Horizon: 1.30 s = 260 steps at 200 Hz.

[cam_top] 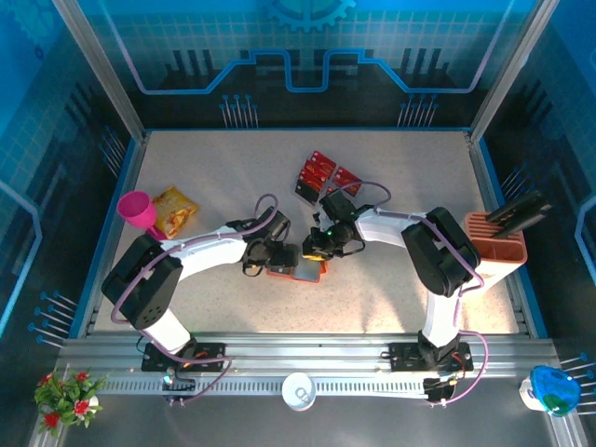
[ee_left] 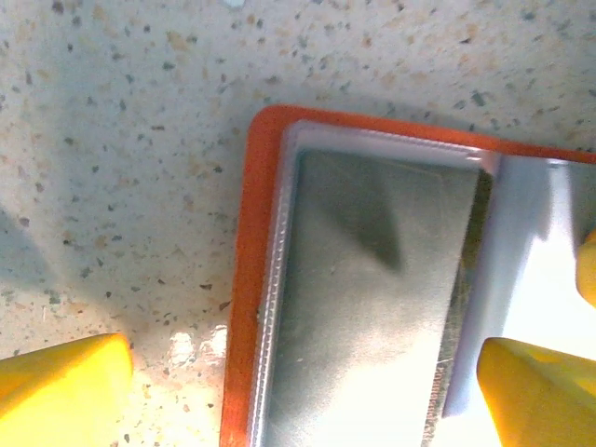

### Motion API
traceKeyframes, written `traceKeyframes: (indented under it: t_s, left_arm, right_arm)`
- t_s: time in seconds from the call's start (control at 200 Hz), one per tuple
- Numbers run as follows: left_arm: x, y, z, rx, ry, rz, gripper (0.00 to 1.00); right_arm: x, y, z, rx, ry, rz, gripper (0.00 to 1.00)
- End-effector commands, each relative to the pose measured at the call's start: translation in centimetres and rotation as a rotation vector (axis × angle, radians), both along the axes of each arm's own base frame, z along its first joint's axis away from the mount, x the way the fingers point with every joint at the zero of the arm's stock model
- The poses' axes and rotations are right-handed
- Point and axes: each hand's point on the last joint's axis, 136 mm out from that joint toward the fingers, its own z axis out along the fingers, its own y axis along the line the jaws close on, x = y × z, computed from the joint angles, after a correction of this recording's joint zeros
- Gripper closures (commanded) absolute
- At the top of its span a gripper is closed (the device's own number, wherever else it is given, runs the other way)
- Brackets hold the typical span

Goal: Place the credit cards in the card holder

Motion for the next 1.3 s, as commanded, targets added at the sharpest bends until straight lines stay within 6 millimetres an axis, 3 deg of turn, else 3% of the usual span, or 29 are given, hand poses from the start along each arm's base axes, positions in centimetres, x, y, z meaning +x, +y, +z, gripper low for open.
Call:
traceKeyframes:
  t_s: [0.0,0.255,0.425,0.71,0.82,0.96,1.076,1.296]
  left_arm:
    - [0.5,-0.2,1.7,0.005,-0.028,-0.054,0.03]
    - [1.6,-0.8,3.5,-0.004,-0.058,-0.096,0.01]
    - [2.1,-0.9,4.0,-0.009,-0.066,-0.114,0.01]
    - [3.5,-0.3,5.1,-0.021,-0.085,-0.103,0.01]
    - [3.6,-0.5,5.4,-0.027,-0.088,-0.110,0.01]
    - [3.9,-0.6,5.6,-0.025,-0.090,-0.117,0.01]
    - [4.1,-0.9,5.8,-0.027,-0.093,-0.132,0.01]
    - [4.6,-1.3,6.1,-0.044,-0.123,-0.143,0.01]
  right_arm:
    - [0.3,-0.6,2.4,0.013,-0.048,-0.018,0.77]
    - [-0.6,-3.2,4.3,-0.107,-0.138,-0.023,0.68]
    - [-2.1,-4.9,2.8,-0.235,-0.138,-0.008,0.58]
    - [-3.3,-4.1,0.2,-0.297,-0.105,0.017,0.57]
    - [-3.0,-3.9,-0.4,-0.304,-0.101,0.010,0.65]
    - [-2.4,-4.3,-0.6,-0.329,-0.103,-0.002,0.87]
    - [-1.9,-4.9,-0.6,-0.341,-0.110,-0.013,0.98]
    - [-1.3,-7.1,0.5,-0.363,-0.135,-0.046,1.00]
